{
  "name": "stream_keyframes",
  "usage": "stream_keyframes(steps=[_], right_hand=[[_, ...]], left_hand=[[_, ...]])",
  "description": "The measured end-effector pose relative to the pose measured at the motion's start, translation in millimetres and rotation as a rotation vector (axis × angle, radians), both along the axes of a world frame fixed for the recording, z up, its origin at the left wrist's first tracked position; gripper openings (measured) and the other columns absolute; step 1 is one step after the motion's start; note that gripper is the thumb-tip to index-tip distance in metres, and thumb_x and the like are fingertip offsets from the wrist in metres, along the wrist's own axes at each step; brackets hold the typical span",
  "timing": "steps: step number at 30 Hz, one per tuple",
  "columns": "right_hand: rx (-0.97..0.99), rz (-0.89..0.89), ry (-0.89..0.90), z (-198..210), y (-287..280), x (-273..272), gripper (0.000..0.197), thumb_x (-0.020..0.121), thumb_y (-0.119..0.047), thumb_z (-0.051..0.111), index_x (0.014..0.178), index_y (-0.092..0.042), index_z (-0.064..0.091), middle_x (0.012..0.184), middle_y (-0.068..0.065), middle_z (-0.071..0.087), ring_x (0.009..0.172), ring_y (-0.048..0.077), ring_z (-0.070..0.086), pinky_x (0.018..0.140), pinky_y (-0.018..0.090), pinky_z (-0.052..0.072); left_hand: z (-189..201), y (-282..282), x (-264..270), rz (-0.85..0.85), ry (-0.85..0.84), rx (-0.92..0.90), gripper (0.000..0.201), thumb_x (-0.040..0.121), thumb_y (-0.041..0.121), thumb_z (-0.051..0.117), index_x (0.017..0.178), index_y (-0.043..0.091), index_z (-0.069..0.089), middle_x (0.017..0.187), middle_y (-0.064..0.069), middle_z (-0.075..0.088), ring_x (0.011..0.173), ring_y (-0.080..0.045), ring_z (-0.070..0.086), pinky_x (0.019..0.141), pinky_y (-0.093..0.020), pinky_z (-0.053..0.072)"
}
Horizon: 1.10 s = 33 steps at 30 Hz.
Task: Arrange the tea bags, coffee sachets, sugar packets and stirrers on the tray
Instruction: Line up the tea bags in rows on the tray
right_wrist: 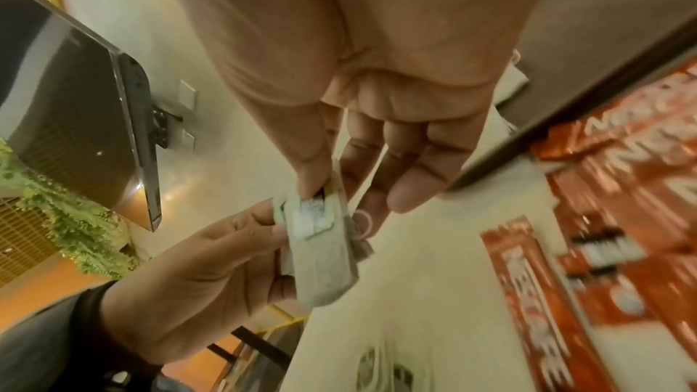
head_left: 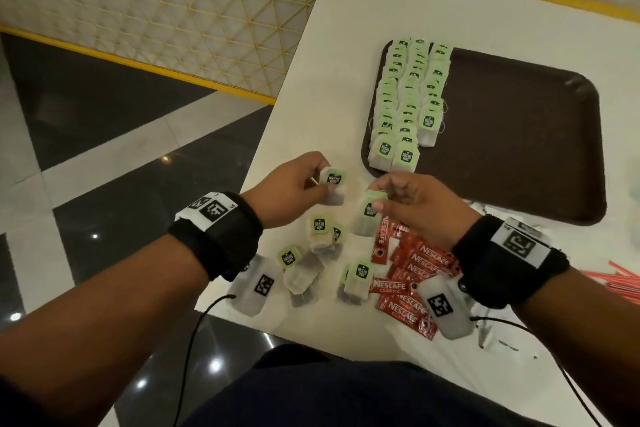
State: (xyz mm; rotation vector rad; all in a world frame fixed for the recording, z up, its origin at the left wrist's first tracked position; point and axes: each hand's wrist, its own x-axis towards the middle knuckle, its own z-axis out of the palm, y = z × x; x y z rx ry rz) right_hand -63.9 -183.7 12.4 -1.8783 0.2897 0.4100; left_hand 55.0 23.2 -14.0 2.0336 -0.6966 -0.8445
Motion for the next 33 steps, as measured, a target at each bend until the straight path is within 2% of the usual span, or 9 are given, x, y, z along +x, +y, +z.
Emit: stream_keyframes(steps=[3, 7, 11, 16, 18, 21, 26, 29, 33], right_hand=[[-0.004, -0.069, -0.062, 10, -11, 11, 0.020, 0.091, -0.008, 0.064, 0.111, -0.008, 0.066, 0.100, 0.006, 0.071, 0.082, 0.006, 0.066, 0.074, 0.016, 0.053], [-0.191, -0.182, -0.151, 11, -33, 24, 0.017, 0.092, -0.017, 0.065, 0.108, -0.018, 0.066, 0.096, 0.014, 0.069, 0.085, 0.026, 0.066, 0.081, 0.037, 0.057], [-0.230, -0.313, -0.178, 10, -54, 36, 0.017, 0.088, -0.017, 0.069, 0.105, -0.021, 0.064, 0.096, 0.018, 0.066, 0.084, 0.030, 0.064, 0.082, 0.042, 0.056], [-0.218, -0.392, -0.201, 7, -74, 44, 0.017, 0.087, -0.021, 0.071, 0.101, -0.024, 0.061, 0.091, 0.006, 0.069, 0.080, 0.019, 0.064, 0.075, 0.030, 0.055], [-0.237, -0.444, -0.176, 1, -80, 44, 0.021, 0.085, -0.027, 0.072, 0.102, -0.021, 0.061, 0.091, 0.000, 0.067, 0.076, 0.010, 0.060, 0.069, 0.022, 0.050], [-0.197, -0.498, -0.084, -14, -86, 40, 0.030, 0.082, -0.038, 0.075, 0.096, -0.016, 0.060, 0.089, 0.006, 0.068, 0.077, 0.017, 0.064, 0.067, 0.026, 0.053], [0.051, -0.585, -0.034, -28, -90, 34, 0.019, 0.085, -0.017, 0.074, 0.090, -0.003, 0.063, 0.079, 0.010, 0.069, 0.062, 0.007, 0.062, 0.053, 0.013, 0.047], [0.093, -0.596, -0.033, -33, -97, 37, 0.016, 0.088, -0.014, 0.070, 0.097, -0.001, 0.065, 0.086, 0.010, 0.071, 0.066, 0.006, 0.063, 0.057, 0.016, 0.048], [0.093, -0.568, -0.025, -37, -109, 43, 0.013, 0.088, -0.011, 0.069, 0.098, -0.004, 0.066, 0.093, 0.014, 0.072, 0.073, 0.013, 0.063, 0.061, 0.021, 0.048]], left_hand=[[3, -31, 3, 0.004, 0.059, -0.079, 0.004, 0.098, 0.017, 0.055, 0.100, 0.015, 0.058, 0.098, -0.006, 0.066, 0.088, -0.025, 0.065, 0.073, -0.036, 0.056], [12, -70, 5, 0.026, 0.259, -0.157, 0.010, 0.102, 0.020, 0.046, 0.103, 0.026, 0.054, 0.109, -0.005, 0.067, 0.102, -0.018, 0.066, 0.083, -0.036, 0.056], [19, -100, 8, 0.119, 0.501, -0.264, 0.017, 0.102, 0.015, 0.042, 0.113, 0.025, 0.051, 0.100, 0.006, 0.068, 0.091, -0.011, 0.067, 0.088, -0.042, 0.057], [8, -128, 17, 0.071, 0.505, -0.341, 0.050, 0.095, 0.002, 0.056, 0.142, 0.012, 0.040, 0.131, -0.011, 0.061, 0.115, -0.028, 0.064, 0.084, -0.044, 0.058], [2, -135, 19, 0.090, 0.464, -0.346, 0.051, 0.093, 0.001, 0.059, 0.140, 0.010, 0.043, 0.129, -0.013, 0.064, 0.112, -0.031, 0.066, 0.085, -0.048, 0.058], [-6, -143, 20, 0.140, 0.439, -0.368, 0.051, 0.089, 0.005, 0.066, 0.137, 0.011, 0.048, 0.128, -0.011, 0.065, 0.113, -0.031, 0.066, 0.087, -0.050, 0.057], [-16, -155, 23, 0.218, 0.418, -0.359, 0.040, 0.086, 0.001, 0.070, 0.122, 0.007, 0.052, 0.118, -0.008, 0.069, 0.105, -0.024, 0.069, 0.075, -0.032, 0.058], [-17, -161, 23, 0.238, 0.411, -0.348, 0.020, 0.089, 0.005, 0.069, 0.102, 0.017, 0.059, 0.103, -0.002, 0.071, 0.092, -0.014, 0.070, 0.070, -0.022, 0.055], [-21, -166, 25, 0.271, 0.412, -0.340, 0.012, 0.093, 0.012, 0.065, 0.103, 0.017, 0.063, 0.108, -0.003, 0.072, 0.095, -0.015, 0.070, 0.073, -0.023, 0.057]])
